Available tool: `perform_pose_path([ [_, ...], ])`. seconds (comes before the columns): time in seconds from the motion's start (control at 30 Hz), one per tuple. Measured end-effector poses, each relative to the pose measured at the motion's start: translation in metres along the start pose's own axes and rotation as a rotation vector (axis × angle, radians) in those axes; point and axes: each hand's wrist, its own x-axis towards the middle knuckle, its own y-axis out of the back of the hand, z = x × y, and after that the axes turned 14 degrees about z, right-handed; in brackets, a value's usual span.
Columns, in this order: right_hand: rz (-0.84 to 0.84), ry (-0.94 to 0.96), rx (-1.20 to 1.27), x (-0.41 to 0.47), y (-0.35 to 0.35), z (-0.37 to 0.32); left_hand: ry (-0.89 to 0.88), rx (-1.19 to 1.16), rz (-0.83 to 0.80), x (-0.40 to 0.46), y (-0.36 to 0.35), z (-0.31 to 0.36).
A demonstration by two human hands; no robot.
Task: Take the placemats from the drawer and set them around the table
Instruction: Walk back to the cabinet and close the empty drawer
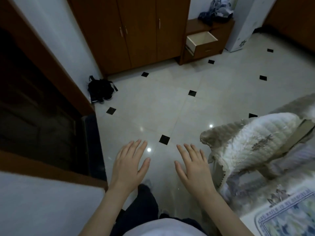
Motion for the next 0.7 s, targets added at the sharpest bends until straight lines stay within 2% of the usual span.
perform_pose_path([
  [0.17, 0.015, -0.066, -0.027, 0.082, -0.03, 0.02, -0.06, -0.05, -0.053, 0.093, -0.046, -0.025],
  [0.4, 0.105, -0.175, -0.097, 0.228, -0.042, 0.034, -0.238, -0.095, -0.075, 0.281, -0.074, -0.049],
  [0.7, 0.2, -0.361, -0.124, 0.353, -0.036, 0.086, -0.408, -0.129, -0.159, 0.457, -0.129, -0.024],
])
